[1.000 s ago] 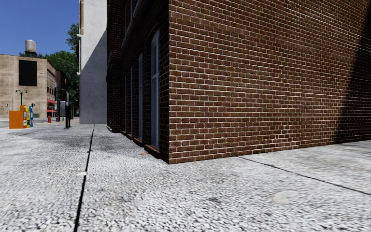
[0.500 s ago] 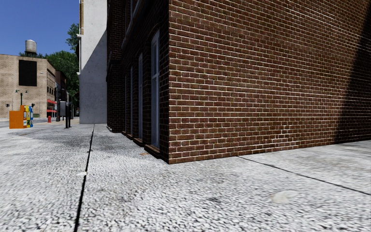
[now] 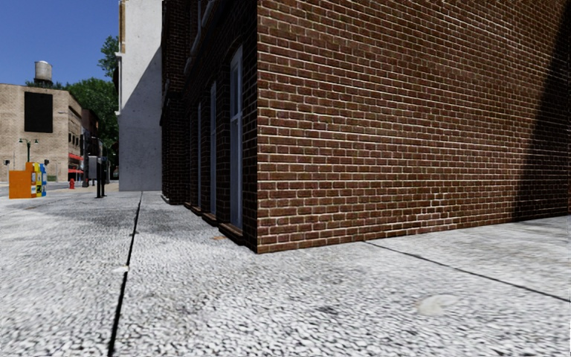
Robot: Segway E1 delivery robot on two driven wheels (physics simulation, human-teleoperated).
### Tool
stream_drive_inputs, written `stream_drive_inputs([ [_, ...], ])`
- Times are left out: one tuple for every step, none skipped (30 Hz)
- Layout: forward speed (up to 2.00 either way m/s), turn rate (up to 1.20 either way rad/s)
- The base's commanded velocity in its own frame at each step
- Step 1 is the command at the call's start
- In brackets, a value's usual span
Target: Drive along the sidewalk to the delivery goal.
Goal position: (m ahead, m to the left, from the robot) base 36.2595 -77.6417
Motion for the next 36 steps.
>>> stream_drive_inputs([
  [1.28,-0.57],
  [1.28,-0.57],
  [1.34,-0.59],
  [1.36,-0.61],
  [1.37,-0.65],
  [1.37,-0.65],
  [1.37,-0.68],
  [1.38,-0.72],
  [1.4,-0.75],
  [1.4,-0.75],
  [1.42,-0.77],
  [1.42,-0.77],
  [1.43,-0.78],
  [1.43,-0.78],
  [1.43,-0.78],
  [1.43,-0.78],
  [1.43,-0.78],
  [1.43,-0.78],
  [1.46,-0.78],
  [1.5,-0.78],
  [1.54,-0.78],
  [1.54,-0.78],
  [1.57,-0.78],
  [1.57,-0.78],
  [1.58,-0.78],
  [1.58,-0.78],
  [1.59,-0.78],
  [1.6,-0.78],
  [1.6,-0.78],
  [1.6,-0.78],
  [1.6,-0.78],
  [1.6,-0.78],
  [1.6,-0.78],
  [1.61,-0.78],
  [1.62,-0.78],
  [1.64,-0.78],
])
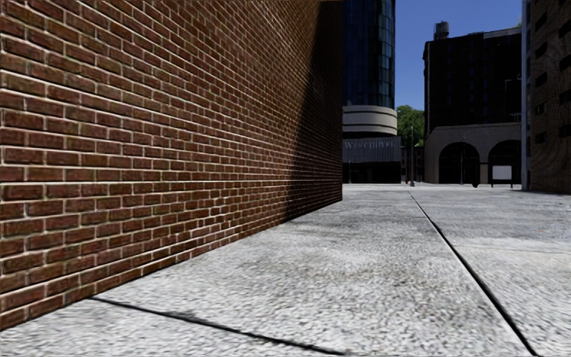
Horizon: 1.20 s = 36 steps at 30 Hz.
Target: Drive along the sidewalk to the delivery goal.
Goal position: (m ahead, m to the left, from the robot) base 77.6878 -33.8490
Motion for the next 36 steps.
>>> stream_drive_inputs([
  [1.69,-0.78],
  [1.69,-0.78],
  [2.0,-0.78],
  [2.0,-0.78],
  [2.0,-0.78],
  [2.0,-0.78],
  [2.0,-0.78],
  [2.0,-0.78],
  [2.0,-0.78],
  [2.0,-0.78],
  [2.0,-0.78],
  [2.0,-0.78],
  [2.0,-0.78],
  [2.0,-0.78],
  [2.0,-0.78],
  [2.0,-0.78],
  [2.0,-0.78],
  [2.0,-0.78],
  [2.0,-0.78],
  [2.0,-0.78],
  [2.0,-0.78],
  [2.0,-0.78],
  [2.0,-0.78],
  [2.0,-0.78],
  [2.0,-0.78],
  [2.0,-0.78],
  [2.0,-0.73],
  [2.0,-0.71],
  [2.0,-0.71],
  [2.0,-0.71],
  [2.0,-0.71],
  [2.0,-0.58],
  [2.0,0.0],
  [2.0,0.0],
  [2.0,0.0],
  [2.0,0.0],
])
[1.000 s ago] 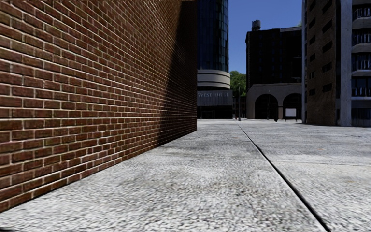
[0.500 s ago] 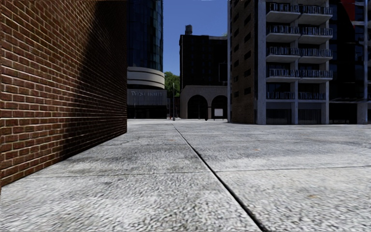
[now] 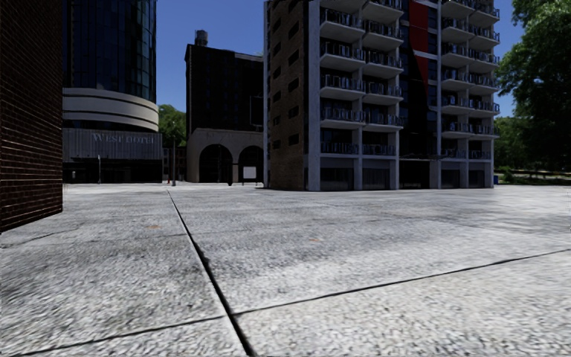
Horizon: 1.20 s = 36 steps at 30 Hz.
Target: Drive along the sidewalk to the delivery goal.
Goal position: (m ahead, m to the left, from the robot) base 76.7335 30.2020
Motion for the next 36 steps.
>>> stream_drive_inputs([
  [2.0,0.0],
  [2.0,0.0],
  [2.0,0.0],
  [2.0,0.0],
  [2.0,0.0],
  [2.0,0.0],
  [2.0,0.0],
  [2.0,0.0],
  [2.0,0.0],
  [2.0,0.0],
  [2.0,0.0],
  [2.0,0.0],
  [2.0,0.0],
  [2.0,0.0],
  [2.0,0.0],
  [2.0,0.0],
  [2.0,0.0],
  [2.0,0.0],
  [2.0,0.0],
  [2.0,0.0],
  [2.0,0.0],
  [2.0,0.0],
  [2.0,0.0],
  [2.0,0.0],
  [2.0,0.0],
  [2.0,0.0],
  [2.0,0.0],
  [2.0,0.0],
  [2.0,0.0],
  [2.0,0.0],
  [2.0,0.0],
  [2.0,0.0],
  [2.0,-0.16],
  [2.0,-0.32],
  [2.0,-0.41],
  [2.0,-0.44],
])
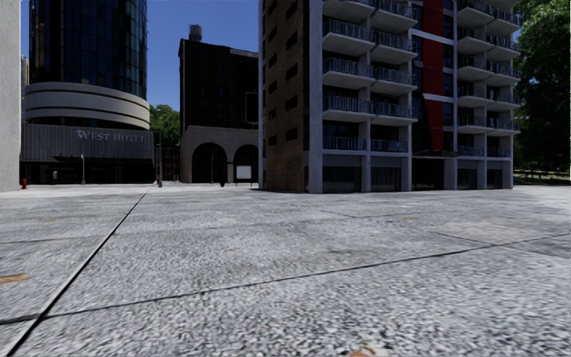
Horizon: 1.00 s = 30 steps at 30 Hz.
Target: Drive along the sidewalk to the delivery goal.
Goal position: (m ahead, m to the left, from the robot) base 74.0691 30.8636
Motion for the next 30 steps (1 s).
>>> stream_drive_inputs([
  [2.0,-0.45],
  [2.0,-0.45],
  [2.0,-0.45],
  [2.0,-0.45],
  [2.0,-0.46],
  [2.0,-0.48],
  [2.0,-0.48],
  [2.0,-0.52],
  [2.0,-0.55],
  [2.0,-0.56],
  [2.0,-0.57],
  [2.0,-0.57],
  [2.0,-0.57],
  [2.0,-0.57],
  [2.0,-0.57],
  [2.0,-0.57],
  [2.0,-0.57],
  [2.0,-0.57],
  [2.0,-0.57],
  [2.0,-0.57],
  [2.0,-0.57],
  [2.0,-0.57],
  [2.0,-0.57],
  [2.0,-0.57],
  [2.0,-0.57],
  [2.0,-0.57],
  [2.0,-0.57],
  [2.0,-0.56],
  [2.0,-0.56],
  [2.0,-0.56],
])
